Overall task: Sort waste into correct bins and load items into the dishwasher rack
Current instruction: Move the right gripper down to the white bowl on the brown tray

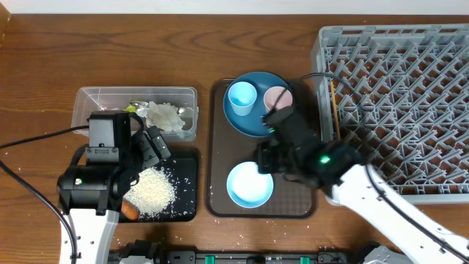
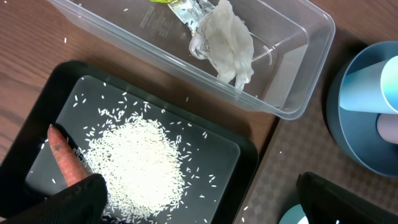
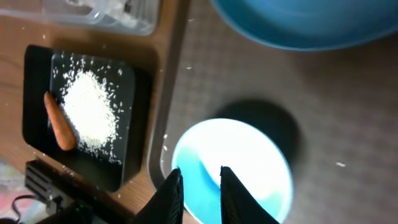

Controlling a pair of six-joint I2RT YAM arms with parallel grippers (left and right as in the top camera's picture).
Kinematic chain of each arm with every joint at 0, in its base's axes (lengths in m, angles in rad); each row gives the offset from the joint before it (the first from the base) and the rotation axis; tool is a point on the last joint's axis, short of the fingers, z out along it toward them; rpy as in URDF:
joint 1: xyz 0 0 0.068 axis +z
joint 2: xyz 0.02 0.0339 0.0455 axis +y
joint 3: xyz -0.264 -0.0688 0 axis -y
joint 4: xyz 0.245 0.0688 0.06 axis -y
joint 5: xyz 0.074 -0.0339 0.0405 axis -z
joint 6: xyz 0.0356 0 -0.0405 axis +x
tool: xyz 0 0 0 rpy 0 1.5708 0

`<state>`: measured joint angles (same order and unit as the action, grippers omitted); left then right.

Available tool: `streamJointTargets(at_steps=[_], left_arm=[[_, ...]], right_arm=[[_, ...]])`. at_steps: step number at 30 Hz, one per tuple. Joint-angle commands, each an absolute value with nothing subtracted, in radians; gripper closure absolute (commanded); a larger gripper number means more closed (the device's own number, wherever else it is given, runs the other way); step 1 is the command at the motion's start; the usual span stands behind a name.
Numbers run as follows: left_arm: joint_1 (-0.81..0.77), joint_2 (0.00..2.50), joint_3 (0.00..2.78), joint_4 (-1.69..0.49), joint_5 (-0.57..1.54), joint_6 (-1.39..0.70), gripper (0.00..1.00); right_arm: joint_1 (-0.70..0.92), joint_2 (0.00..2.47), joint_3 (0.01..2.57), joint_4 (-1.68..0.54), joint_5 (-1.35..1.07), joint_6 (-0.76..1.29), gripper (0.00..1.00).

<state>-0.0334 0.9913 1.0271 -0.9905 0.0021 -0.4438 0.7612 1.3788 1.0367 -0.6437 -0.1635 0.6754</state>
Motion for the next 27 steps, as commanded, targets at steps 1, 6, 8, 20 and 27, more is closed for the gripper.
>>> streamJointTargets(at_steps=[1,6,8,20,27], left_arm=[[-0.027,0.992,1.039,-0.994,0.009,-0.435,0.0],[-0.027,0.992,1.039,-0.994,0.008,-0.435,0.0],[-0.027,0.992,1.039,-0.994,0.008,-0.435,0.0],[-0.027,0.992,1.039,-0.994,0.009,-0.435,0.0],[-0.027,0.992,1.039,-0.994,0.008,-0.435,0.0]], right_arm=[[0.848,1.442,1.032,-0.597,-0.073,0.733,0.8],[0.931,1.559,1.032,-0.545,-0.032,0.788,0.8],[0.952,1.607,1.032,-0.53,-0.03,0.797,0.79],[0.998,1.708,1.032,-0.509,-0.043,0.809,0.79],[1.042,1.708,1.032,-0.511,-0.054,0.809,0.79]])
